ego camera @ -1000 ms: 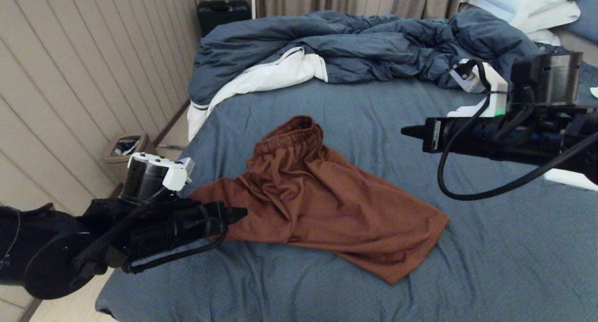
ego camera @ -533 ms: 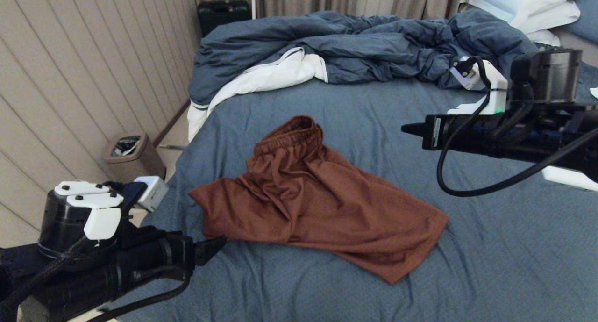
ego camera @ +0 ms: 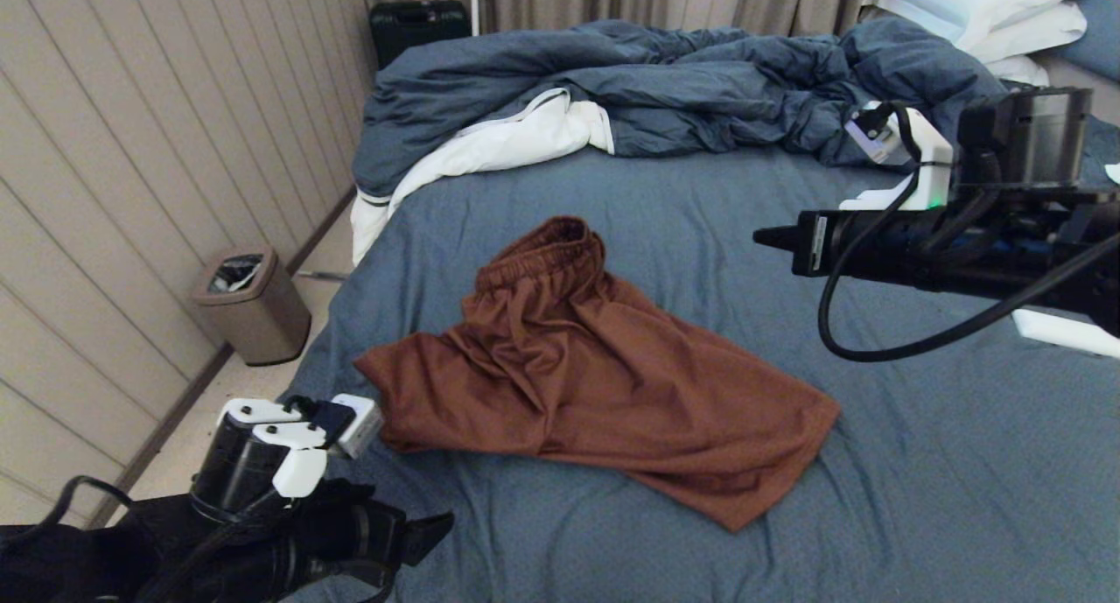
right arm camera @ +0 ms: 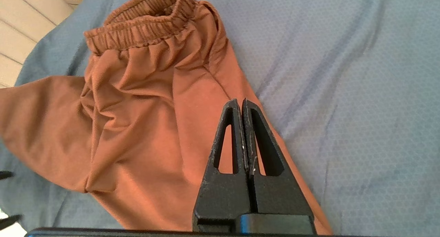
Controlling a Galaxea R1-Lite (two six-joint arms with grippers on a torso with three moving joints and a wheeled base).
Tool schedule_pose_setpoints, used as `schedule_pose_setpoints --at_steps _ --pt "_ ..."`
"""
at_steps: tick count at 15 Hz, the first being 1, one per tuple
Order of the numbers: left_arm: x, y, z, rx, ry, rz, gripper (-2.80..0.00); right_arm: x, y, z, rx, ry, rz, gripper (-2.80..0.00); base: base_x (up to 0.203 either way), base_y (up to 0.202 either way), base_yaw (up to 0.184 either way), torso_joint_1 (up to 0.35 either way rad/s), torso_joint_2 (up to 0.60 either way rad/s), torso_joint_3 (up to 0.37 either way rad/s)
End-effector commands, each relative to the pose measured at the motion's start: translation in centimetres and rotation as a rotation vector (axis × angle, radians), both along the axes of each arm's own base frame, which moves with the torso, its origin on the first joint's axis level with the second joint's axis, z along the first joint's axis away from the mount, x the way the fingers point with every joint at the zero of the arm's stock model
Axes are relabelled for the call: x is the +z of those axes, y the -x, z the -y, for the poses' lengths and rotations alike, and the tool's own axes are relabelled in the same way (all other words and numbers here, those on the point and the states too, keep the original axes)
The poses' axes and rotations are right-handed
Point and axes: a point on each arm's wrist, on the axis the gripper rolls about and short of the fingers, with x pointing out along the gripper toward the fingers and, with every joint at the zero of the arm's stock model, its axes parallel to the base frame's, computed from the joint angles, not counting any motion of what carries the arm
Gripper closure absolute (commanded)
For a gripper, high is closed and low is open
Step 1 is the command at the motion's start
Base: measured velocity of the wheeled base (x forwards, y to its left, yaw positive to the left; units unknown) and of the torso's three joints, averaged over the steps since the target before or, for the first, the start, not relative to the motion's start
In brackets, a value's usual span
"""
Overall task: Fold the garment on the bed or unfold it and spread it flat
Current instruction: Unford the brown shorts
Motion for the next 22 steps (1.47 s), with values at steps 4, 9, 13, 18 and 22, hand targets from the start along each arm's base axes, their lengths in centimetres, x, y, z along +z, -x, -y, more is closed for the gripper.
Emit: schedule_pose_setpoints --at_steps 4,9,13,18,22 --pt "-4.4 -2.9 2.1 0.01 0.002 0.013 -2.8 -0.3 -0.4 0.1 -0.003 0.0 -0.008 0.0 0.0 0.0 0.0 0.0 0.0 0.0" --pt "-4.6 -5.1 2.1 0.062 0.02 0.038 -2.8 -0.6 -0.6 0.0 -0.002 0.003 -0.018 0.0 0.0 0.0 0.0 0.0 0.0 0.0" --pt "-3.5 -6.9 1.5 0.151 0.043 0.097 -2.8 -0.9 -0.8 -0.1 0.0 0.004 -0.027 0.0 0.0 0.0 0.0 0.0 0.0 0.0" --pt "-3.0 -8.2 0.9 0.195 0.066 0.118 -2.8 -0.8 -0.8 0.1 -0.005 0.003 -0.021 0.0 0.0 0.0 0.0 0.0 0.0 0.0" --pt "-2.8 -9.0 0.6 0.226 0.076 0.126 -2.8 -0.7 -0.8 0.1 -0.005 0.003 -0.021 0.0 0.0 0.0 0.0 0.0 0.0 0.0"
